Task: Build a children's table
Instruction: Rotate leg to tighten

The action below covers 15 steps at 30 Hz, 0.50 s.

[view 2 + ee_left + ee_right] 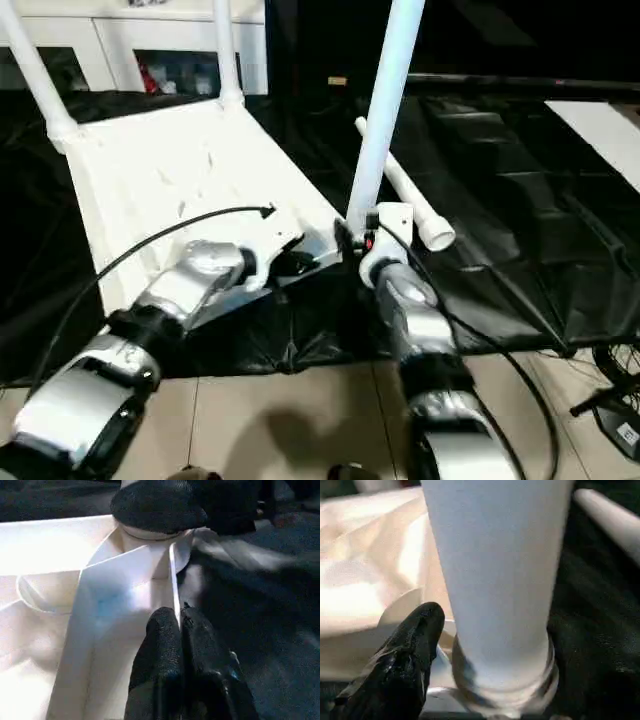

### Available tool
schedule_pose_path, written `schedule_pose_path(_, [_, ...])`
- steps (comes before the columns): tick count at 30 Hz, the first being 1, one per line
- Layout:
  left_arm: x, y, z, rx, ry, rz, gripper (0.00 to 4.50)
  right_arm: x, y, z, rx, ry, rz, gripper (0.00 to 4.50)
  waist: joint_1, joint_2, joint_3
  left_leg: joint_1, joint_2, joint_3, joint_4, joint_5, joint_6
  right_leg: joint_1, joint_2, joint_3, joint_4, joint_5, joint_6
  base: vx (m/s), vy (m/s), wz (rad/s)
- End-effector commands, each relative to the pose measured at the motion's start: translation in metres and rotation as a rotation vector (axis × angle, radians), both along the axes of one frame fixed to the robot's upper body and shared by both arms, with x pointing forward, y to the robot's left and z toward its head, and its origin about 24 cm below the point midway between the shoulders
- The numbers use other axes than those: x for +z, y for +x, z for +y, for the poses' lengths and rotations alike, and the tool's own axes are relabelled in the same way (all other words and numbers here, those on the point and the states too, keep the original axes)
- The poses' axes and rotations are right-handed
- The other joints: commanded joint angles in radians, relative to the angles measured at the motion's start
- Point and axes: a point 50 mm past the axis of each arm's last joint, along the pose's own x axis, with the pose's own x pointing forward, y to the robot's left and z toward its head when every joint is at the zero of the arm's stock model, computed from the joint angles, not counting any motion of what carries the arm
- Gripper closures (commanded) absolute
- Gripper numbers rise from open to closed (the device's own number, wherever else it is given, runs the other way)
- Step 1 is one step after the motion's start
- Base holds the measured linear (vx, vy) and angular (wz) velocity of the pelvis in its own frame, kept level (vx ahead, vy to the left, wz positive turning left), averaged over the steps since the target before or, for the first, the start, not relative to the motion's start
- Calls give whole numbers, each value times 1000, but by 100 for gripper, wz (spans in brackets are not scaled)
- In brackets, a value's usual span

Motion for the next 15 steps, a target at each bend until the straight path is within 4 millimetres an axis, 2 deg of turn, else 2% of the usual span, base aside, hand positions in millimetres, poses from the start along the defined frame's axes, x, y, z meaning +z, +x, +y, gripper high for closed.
schedule_pose_path(1, [9, -8, -10, -156, -48, -15, 450, 6, -3, 0, 142, -22, -14, 98, 11, -8, -80, 16, 21, -5, -59, -245, 74, 50, -51, 40, -63, -259, -215, 0, 0, 0])
schedule_pose_path(3, [8, -10, -7, -185, -37, -11, 450, 6, -5, -5, 191, -38, -3, 98, 20, -4, -79, 23, 24, -1, -58, -247, 73, 42, -49, 43, -63, -260, -219, 0, 0, 0])
schedule_pose_path(5, [6, -13, 0, -234, -12, 0, 450, 7, -10, -13, 325, -80, 22, 98, 23, -7, -80, 15, 25, -5, -61, -232, 70, 52, -48, 42, -56, -241, -218, 0, 0, 0])
schedule_pose_path(7, [5, -14, 2, -255, -3, 7, 450, 7, -13, -15, 394, -96, 36, 98, 25, -6, -79, 18, 27, -4, -60, -235, 71, 48, -48, 44, -56, -235, -223, 0, 0, 0])
schedule_pose_path(8, [5, -15, 4, -280, 4, 17, 450, 8, -16, -16, 481, -114, 53, 98, 27, -6, -78, 17, 26, -4, -60, -244, 70, 51, -48, 43, -57, -247, -225, 0, 0, 0])
schedule_pose_path(11, [6, -17, 8, -311, 2, 35, 450, 11, -20, -17, 584, -131, 77, 98, 40, -8, -77, 18, 28, -2, -59, -246, 62, 49, -50, 44, -58, -284, -212, 0, 0, 0])
schedule_pose_path(13, [7, -18, 12, -341, 14, 44, 450, 13, -21, -18, 663, -157, 92, 124, 46, -10, -77, 19, 29, -2, -59, -251, 57, 48, -51, 43, -58, -301, -209, 0, 0, 0])
schedule_pose_path(15, [7, -19, 17, -366, 37, 51, 450, 15, -20, -18, 714, -181, 103, 143, 47, -8, -77, 17, 30, -3, -60, -251, 52, 46, -52, 43, -58, -309, -205, 0, 0, 0])
